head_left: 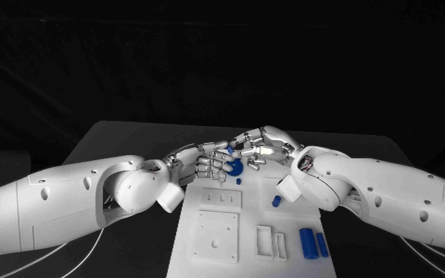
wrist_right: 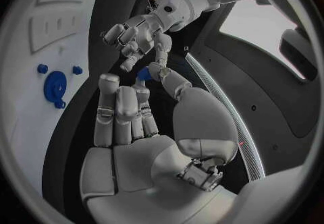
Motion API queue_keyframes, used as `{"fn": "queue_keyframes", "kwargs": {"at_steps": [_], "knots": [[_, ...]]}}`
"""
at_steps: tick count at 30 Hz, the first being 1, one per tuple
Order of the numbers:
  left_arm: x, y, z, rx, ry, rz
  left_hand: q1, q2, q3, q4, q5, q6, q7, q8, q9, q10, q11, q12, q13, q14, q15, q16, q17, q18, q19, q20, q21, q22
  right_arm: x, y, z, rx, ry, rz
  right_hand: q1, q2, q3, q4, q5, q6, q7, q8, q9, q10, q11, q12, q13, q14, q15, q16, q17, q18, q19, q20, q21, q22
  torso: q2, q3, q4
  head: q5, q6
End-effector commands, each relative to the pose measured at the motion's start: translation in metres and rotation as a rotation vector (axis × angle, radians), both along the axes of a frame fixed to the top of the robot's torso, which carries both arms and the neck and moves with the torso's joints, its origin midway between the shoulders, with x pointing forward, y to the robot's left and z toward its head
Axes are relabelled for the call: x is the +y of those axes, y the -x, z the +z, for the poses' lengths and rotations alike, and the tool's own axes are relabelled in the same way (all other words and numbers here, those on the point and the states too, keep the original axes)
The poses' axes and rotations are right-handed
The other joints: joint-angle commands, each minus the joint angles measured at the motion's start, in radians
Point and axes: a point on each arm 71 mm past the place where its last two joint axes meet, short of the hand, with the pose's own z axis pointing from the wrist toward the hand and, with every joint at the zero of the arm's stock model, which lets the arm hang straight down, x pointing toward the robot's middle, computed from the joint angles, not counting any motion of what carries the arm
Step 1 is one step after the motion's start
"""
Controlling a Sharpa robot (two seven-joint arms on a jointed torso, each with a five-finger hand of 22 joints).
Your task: Assemble the parts on the task board
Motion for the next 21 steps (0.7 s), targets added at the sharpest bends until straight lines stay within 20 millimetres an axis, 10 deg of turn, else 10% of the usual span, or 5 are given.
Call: {"fn": "queue_keyframes", "kwargs": {"at_steps": [1, 7, 21], "knots": [[-0.0017, 0.001, 0.0021, -0.01, 0.026, -0.017, -0.002, 0.001, -0.011, 0.001, -0.004, -0.006, -0.001, 0.005, 0.0, -0.009, -0.001, 0.003, 0.002, -0.007, 0.002, 0.002, 0.0, 0.005, -0.005, 0.0, -0.005, 0.019, 0.0009, 0.0006, 0.0, 0.002, -0.006, 0.014, 0.001, 0.01, -0.007, 0.002, 0.005, 0.0, 0.008, 0.0, 0.001, -0.01, -0.001, 0.004, 0.001, -0.006, 0.003, -0.003, -0.001, 0.02, 0.0, -0.005, 0.004, 0.02, 0.0, 0.0003, -0.0001, 0.0, 0.0], [-0.0021, 0.0013, 0.0024, -0.011, 0.032, -0.028, 0.009, 0.009, -0.01, -0.004, -0.004, -0.008, -0.003, 0.006, -0.002, -0.015, -0.001, 0.002, 0.002, -0.009, 0.001, 0.001, -0.001, 0.006, -0.005, -0.001, -0.007, 0.019, 0.0016, 0.0009, -0.0003, 0.003, -0.007, 0.016, 0.001, 0.01, -0.007, 0.002, 0.006, 0.0, 0.008, 0.0, 0.001, -0.01, -0.001, 0.004, 0.002, -0.006, 0.003, -0.003, -0.001, 0.02, 0.0, -0.005, 0.004, 0.02, 0.0, 0.0011, 0.0003, -0.001, -0.001], [-0.0018, 0.0011, 0.0041, -0.027, 0.052, -0.035, 0.108, 0.159, -0.017, -0.122, -0.002, -0.003, -0.013, 0.017, -0.013, -0.034, -0.005, 0.015, 0.006, -0.016, 0.007, 0.0, -0.005, -0.006, -0.016, 0.006, -0.014, 0.02, 0.0039, 0.0008, -0.0024, 0.013, -0.003, 0.028, 0.002, 0.011, -0.009, 0.002, 0.006, 0.0, 0.008, 0.0, 0.001, -0.01, -0.001, 0.004, 0.002, -0.007, 0.003, -0.004, -0.002, 0.02, -0.001, -0.005, 0.004, 0.02, 0.0, 0.0004, 0.0004, 0.0, -0.003]]}}
